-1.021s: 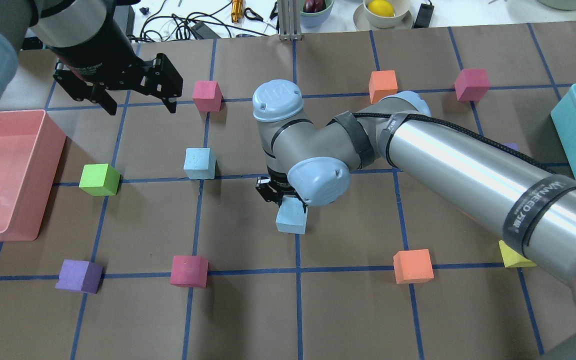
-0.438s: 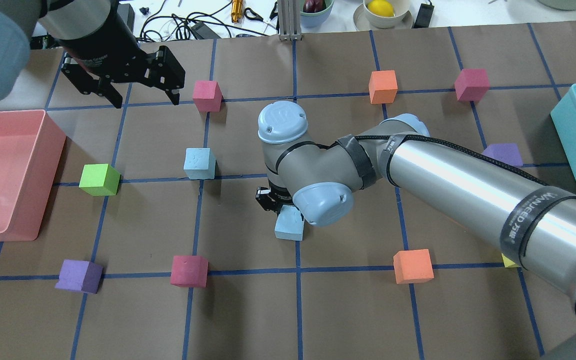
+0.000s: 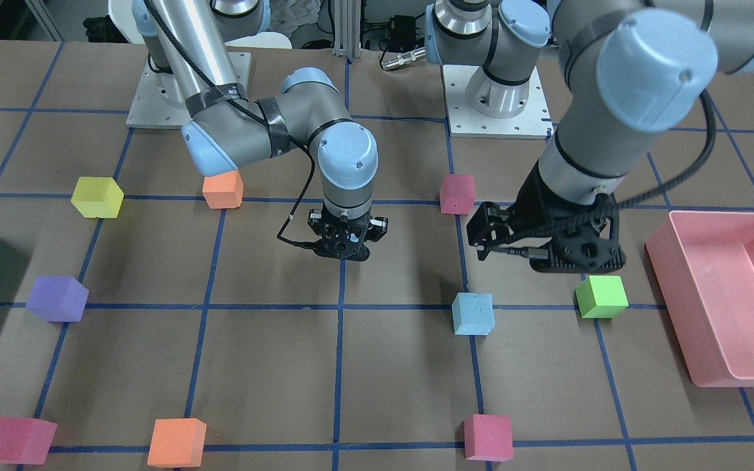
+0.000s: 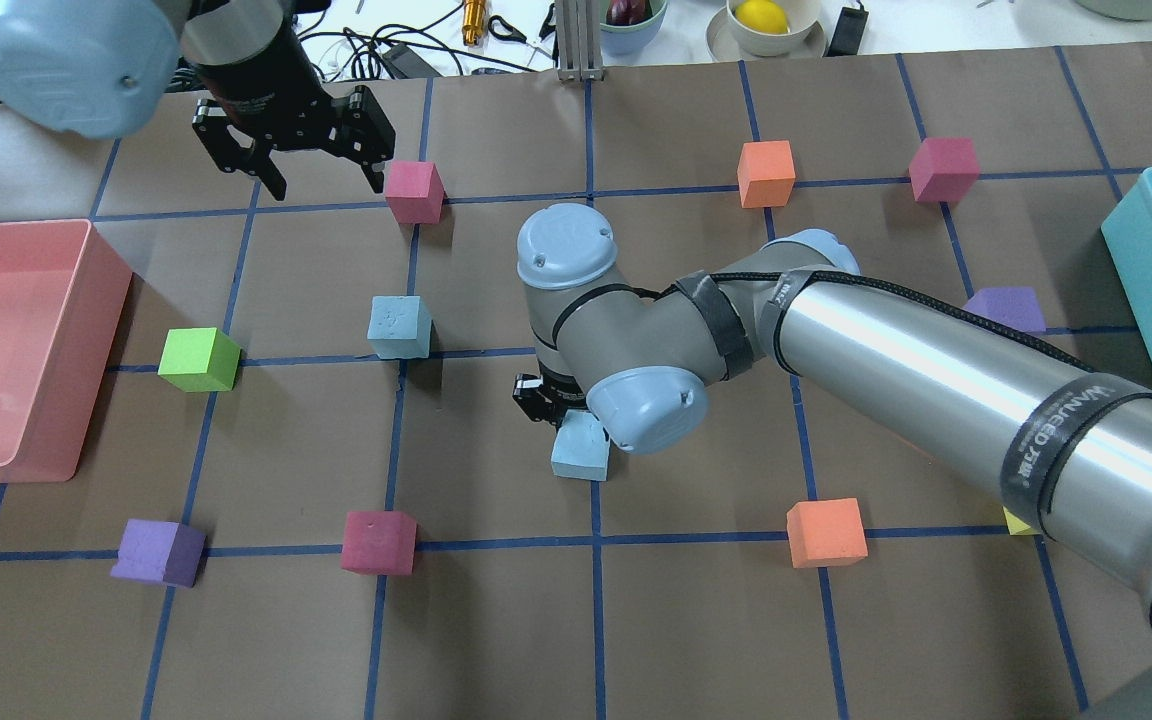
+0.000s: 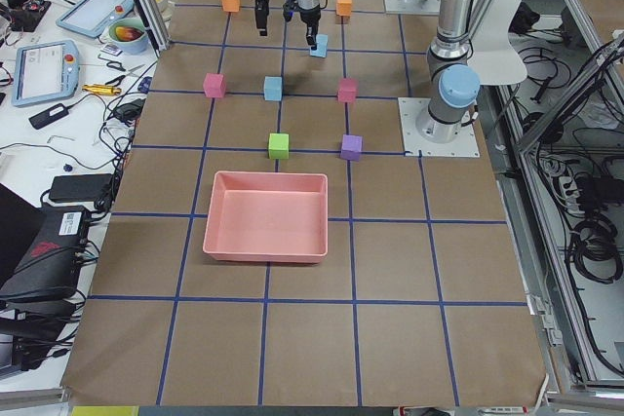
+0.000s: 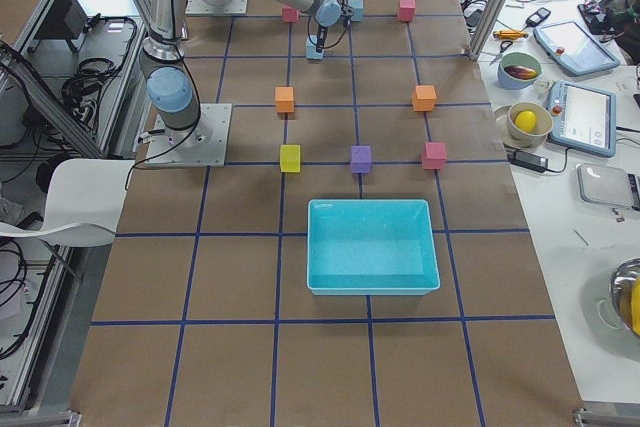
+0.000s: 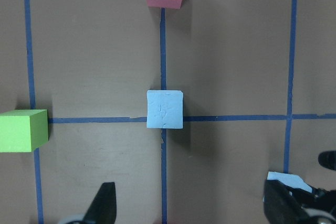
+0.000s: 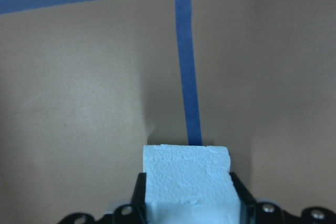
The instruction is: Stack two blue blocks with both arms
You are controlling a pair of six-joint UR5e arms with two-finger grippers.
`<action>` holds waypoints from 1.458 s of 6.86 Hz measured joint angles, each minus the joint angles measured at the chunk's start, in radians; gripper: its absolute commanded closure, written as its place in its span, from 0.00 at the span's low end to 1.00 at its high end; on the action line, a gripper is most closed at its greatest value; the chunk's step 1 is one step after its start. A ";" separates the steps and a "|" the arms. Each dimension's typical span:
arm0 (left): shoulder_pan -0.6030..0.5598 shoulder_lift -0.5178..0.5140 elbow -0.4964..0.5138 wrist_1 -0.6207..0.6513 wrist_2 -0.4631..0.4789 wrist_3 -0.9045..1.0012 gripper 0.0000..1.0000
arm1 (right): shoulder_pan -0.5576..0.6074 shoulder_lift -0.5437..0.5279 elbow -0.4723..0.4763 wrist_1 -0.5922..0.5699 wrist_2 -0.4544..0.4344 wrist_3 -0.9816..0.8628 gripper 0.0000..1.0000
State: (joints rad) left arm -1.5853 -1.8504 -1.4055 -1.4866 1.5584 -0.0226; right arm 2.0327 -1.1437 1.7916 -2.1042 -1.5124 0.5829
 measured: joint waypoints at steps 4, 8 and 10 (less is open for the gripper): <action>0.001 -0.187 -0.061 0.133 0.035 0.006 0.00 | -0.006 -0.006 0.000 -0.008 0.001 0.000 0.00; 0.001 -0.289 -0.112 0.189 0.031 -0.005 0.06 | -0.087 -0.070 -0.013 0.004 0.007 -0.031 0.00; 0.000 -0.310 -0.130 0.197 0.030 -0.007 0.46 | -0.204 -0.199 -0.014 0.092 0.011 -0.152 0.00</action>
State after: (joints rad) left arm -1.5851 -2.1607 -1.5351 -1.2897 1.5883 -0.0294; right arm 1.8284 -1.3430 1.7774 -2.0126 -1.5009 0.4310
